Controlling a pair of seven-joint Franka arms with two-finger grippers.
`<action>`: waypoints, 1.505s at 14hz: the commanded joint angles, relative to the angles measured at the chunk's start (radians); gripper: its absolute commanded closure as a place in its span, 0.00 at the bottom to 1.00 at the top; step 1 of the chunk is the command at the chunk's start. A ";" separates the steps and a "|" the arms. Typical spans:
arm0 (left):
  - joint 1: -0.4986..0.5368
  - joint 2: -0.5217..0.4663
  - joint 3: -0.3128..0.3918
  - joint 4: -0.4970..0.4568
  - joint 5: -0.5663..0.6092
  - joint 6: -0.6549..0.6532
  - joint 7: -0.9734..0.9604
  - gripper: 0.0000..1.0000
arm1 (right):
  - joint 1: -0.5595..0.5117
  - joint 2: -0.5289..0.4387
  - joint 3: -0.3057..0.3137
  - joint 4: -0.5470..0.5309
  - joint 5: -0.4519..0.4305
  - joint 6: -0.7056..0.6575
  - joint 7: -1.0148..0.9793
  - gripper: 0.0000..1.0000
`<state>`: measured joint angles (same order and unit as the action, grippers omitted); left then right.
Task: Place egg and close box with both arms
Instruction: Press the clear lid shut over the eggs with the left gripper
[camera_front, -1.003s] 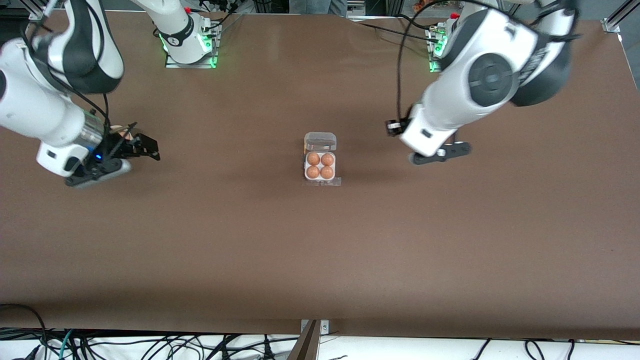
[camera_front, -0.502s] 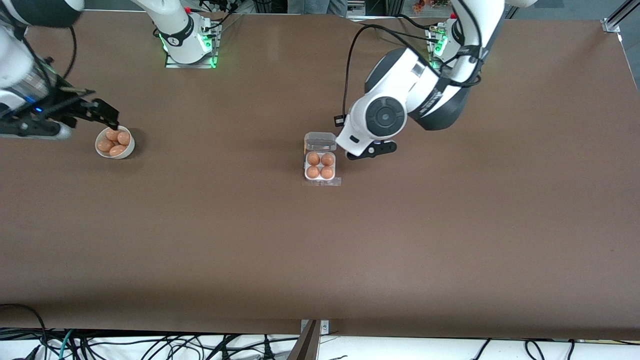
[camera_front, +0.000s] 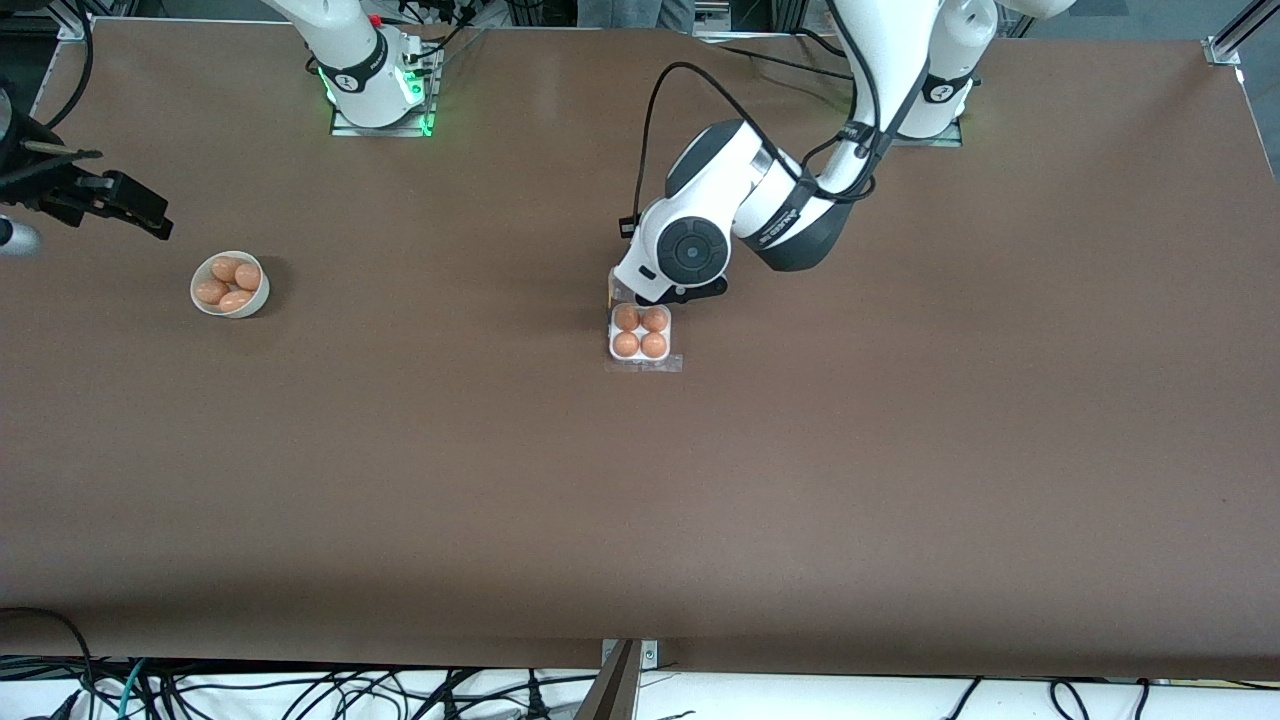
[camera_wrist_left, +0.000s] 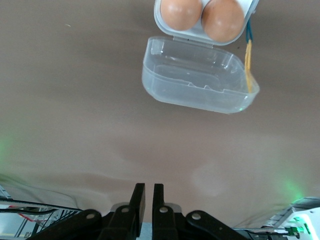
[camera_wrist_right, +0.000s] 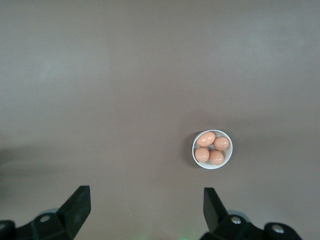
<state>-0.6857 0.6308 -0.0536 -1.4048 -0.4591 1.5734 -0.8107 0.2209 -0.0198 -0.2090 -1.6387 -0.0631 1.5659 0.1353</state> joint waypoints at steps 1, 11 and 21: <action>-0.046 0.056 0.015 0.046 -0.023 0.008 -0.012 0.87 | 0.000 0.014 0.006 0.014 0.008 0.003 0.018 0.00; -0.064 0.106 0.017 0.044 -0.015 0.172 -0.022 0.88 | -0.005 0.029 0.006 0.016 0.048 0.010 0.015 0.00; -0.063 0.104 0.044 0.082 0.040 0.177 -0.042 0.94 | -0.006 0.031 0.006 0.016 0.052 0.011 0.009 0.00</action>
<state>-0.7374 0.7250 -0.0204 -1.3545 -0.4480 1.7569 -0.8261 0.2231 0.0088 -0.2067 -1.6378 -0.0317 1.5798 0.1426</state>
